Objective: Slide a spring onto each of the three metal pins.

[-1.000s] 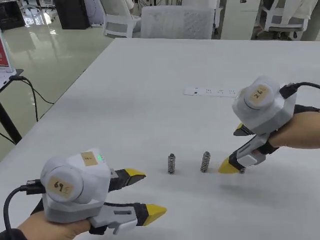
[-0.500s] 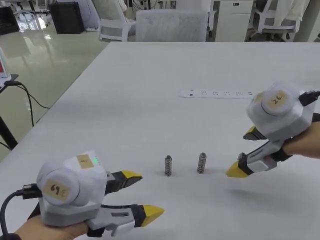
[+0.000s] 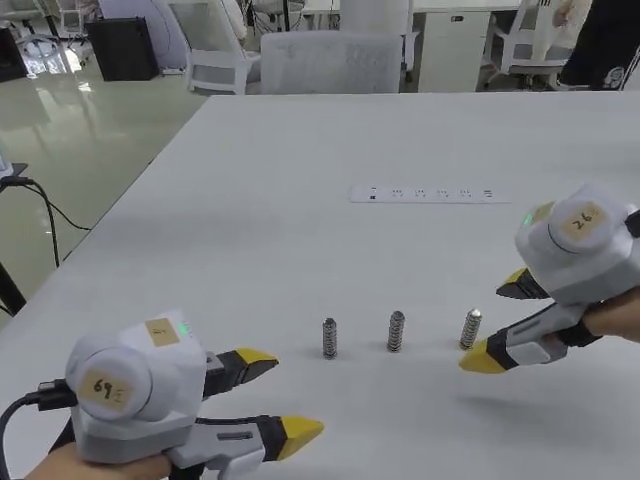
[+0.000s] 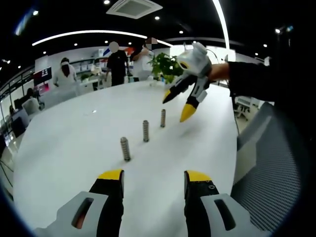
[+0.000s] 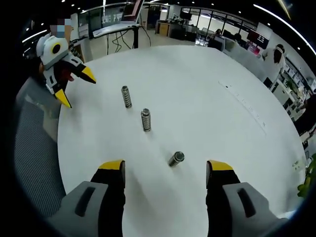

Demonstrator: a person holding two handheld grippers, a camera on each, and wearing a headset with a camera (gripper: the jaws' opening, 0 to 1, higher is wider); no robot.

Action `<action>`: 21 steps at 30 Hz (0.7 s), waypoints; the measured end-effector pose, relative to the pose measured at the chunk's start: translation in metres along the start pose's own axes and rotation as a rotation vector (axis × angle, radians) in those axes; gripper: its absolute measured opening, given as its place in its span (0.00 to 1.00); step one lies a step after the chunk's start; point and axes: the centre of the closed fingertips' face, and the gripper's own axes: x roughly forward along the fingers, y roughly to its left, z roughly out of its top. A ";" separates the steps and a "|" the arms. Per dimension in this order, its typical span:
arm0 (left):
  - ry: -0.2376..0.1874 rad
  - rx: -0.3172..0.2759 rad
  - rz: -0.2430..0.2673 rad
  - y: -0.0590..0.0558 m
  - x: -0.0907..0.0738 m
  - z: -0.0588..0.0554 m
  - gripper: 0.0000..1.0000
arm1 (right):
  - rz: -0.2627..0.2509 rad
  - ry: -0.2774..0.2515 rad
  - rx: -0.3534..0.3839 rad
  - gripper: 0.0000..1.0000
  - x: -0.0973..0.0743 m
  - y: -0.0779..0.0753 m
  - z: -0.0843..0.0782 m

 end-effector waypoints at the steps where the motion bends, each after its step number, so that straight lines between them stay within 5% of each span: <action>1: 0.000 0.000 0.000 0.000 0.000 0.000 0.43 | -0.001 -0.002 0.001 0.66 -0.001 0.001 -0.001; 21: -0.006 -0.008 0.001 -0.001 -0.002 0.000 0.44 | -0.025 -0.127 0.096 0.66 -0.015 0.015 -0.006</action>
